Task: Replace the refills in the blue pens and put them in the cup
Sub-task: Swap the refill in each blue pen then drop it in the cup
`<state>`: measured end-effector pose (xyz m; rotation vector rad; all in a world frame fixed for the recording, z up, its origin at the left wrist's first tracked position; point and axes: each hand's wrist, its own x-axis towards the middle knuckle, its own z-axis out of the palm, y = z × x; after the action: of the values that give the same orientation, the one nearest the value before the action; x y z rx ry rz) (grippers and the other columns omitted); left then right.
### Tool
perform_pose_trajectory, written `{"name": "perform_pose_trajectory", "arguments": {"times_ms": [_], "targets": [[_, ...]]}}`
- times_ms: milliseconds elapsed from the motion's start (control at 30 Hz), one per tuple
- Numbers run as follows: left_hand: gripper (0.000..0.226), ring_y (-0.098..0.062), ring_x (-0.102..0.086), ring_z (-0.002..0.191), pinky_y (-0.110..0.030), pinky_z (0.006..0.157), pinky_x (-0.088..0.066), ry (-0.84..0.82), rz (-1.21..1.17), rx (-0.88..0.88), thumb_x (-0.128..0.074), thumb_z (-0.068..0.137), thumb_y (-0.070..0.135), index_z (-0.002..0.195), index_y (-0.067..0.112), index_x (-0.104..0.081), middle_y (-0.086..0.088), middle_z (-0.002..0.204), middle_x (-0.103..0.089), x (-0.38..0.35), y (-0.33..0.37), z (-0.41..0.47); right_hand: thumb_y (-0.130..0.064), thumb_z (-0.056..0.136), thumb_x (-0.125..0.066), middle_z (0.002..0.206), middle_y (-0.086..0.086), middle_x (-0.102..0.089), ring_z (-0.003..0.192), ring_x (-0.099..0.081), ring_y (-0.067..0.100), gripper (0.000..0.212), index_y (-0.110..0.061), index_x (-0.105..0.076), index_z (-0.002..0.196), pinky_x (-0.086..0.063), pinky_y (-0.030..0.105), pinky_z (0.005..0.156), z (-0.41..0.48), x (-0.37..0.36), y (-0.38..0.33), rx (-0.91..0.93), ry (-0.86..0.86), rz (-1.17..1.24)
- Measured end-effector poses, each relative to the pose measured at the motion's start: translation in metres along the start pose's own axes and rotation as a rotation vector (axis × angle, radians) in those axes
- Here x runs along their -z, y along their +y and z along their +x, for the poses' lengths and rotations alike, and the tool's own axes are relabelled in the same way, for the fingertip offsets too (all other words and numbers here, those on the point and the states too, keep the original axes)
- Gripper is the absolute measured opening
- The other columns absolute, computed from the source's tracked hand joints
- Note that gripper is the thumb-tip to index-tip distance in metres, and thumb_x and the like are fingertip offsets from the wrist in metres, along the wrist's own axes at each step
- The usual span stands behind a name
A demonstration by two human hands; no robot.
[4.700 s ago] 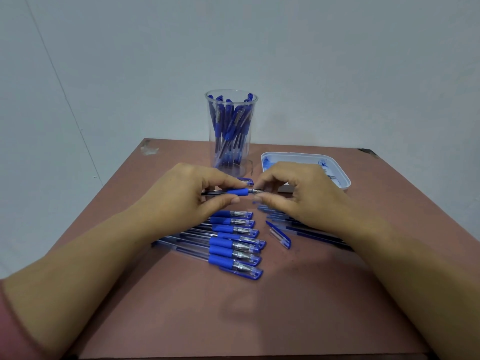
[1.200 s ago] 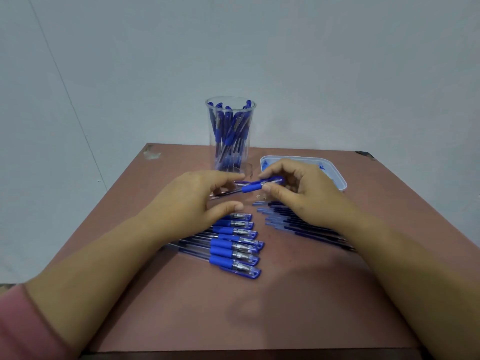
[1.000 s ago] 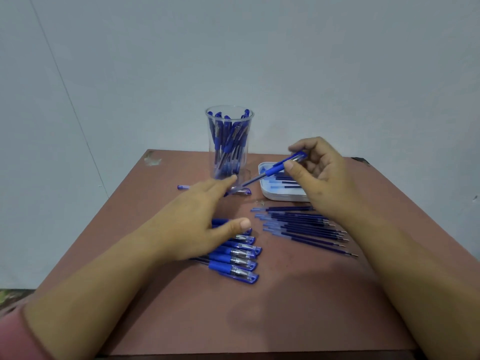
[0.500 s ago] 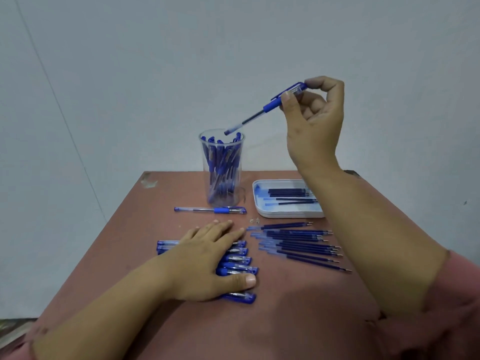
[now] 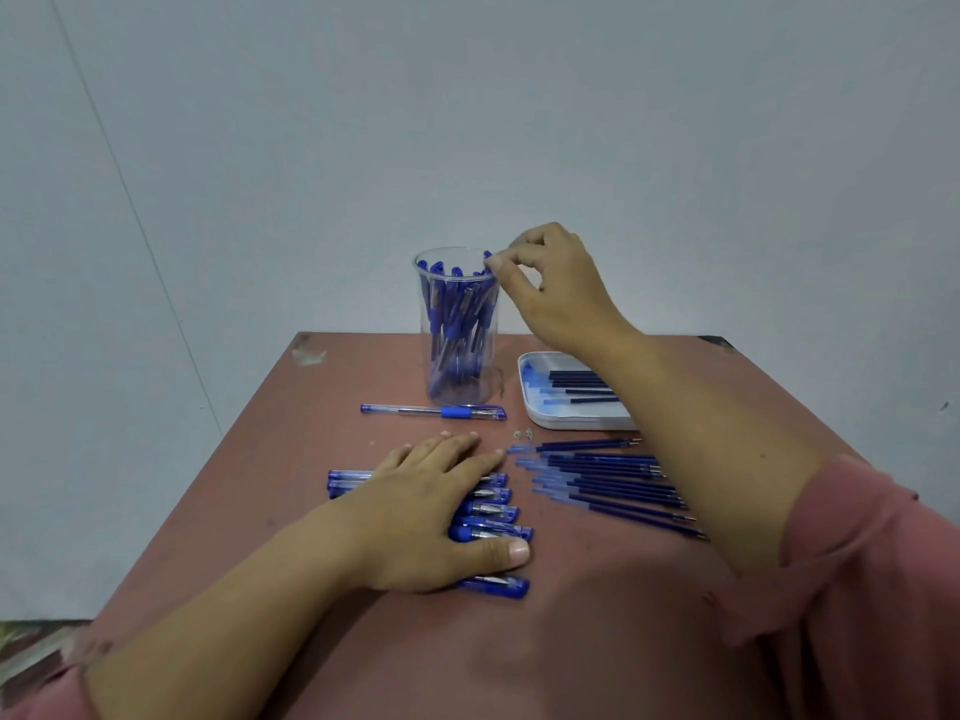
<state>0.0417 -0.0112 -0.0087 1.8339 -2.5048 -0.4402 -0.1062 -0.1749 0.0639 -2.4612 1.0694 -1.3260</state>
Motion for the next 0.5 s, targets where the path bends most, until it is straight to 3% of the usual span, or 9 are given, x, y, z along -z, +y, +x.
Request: {"name": "perform_pose_trajectory", "arguments": {"times_ms": [167, 333, 433, 500], "targets": [[0.091, -0.007, 0.005, 0.148, -0.032, 0.118, 0.002, 0.003, -0.008, 0.001, -0.035, 0.077, 0.083, 0.153, 0.043, -0.003, 0.017, 0.161, 0.006, 0.002, 0.002, -0.001, -0.033, 0.097, -0.053, 0.109, -0.006, -0.048, 0.108, -0.044, 0.012, 0.026, -0.025, -0.065, 0.119, -0.032, 0.017, 0.088, -0.011, 0.007, -0.003, -0.009, -0.001, 0.015], [0.089, -0.005, -0.006, 0.147, -0.031, 0.12, -0.009, 0.033, -0.057, -0.006, -0.043, 0.079, 0.079, 0.153, 0.04, -0.014, 0.016, 0.161, -0.006, 0.007, 0.0, -0.002, -0.027, 0.092, -0.063, 0.103, -0.009, -0.059, 0.084, -0.051, -0.001, 0.017, -0.026, -0.067, 0.108, -0.036, 0.004, 0.072, -0.044, 0.012, -0.002, -0.052, 0.031, 0.112], [0.087, -0.004, -0.008, 0.147, -0.03, 0.12, -0.011, 0.038, -0.067, -0.005, -0.045, 0.079, 0.077, 0.153, 0.04, -0.017, 0.017, 0.161, -0.008, 0.007, 0.0, -0.002, -0.025, 0.089, -0.066, 0.096, -0.013, -0.066, 0.081, -0.05, -0.013, 0.012, -0.024, -0.07, 0.1, -0.036, 0.002, 0.073, -0.058, 0.011, 0.003, -0.027, -0.234, 0.011], [0.086, -0.005, -0.009, 0.147, -0.029, 0.119, -0.01, 0.041, -0.071, -0.003, -0.045, 0.079, 0.077, 0.153, 0.04, -0.018, 0.017, 0.16, -0.009, 0.007, 0.001, -0.002, -0.03, 0.089, -0.066, 0.1, -0.015, -0.069, 0.091, -0.05, -0.008, 0.014, -0.027, -0.073, 0.101, -0.041, 0.014, 0.087, -0.061, 0.005, 0.008, 0.036, -0.425, -0.161]]}}
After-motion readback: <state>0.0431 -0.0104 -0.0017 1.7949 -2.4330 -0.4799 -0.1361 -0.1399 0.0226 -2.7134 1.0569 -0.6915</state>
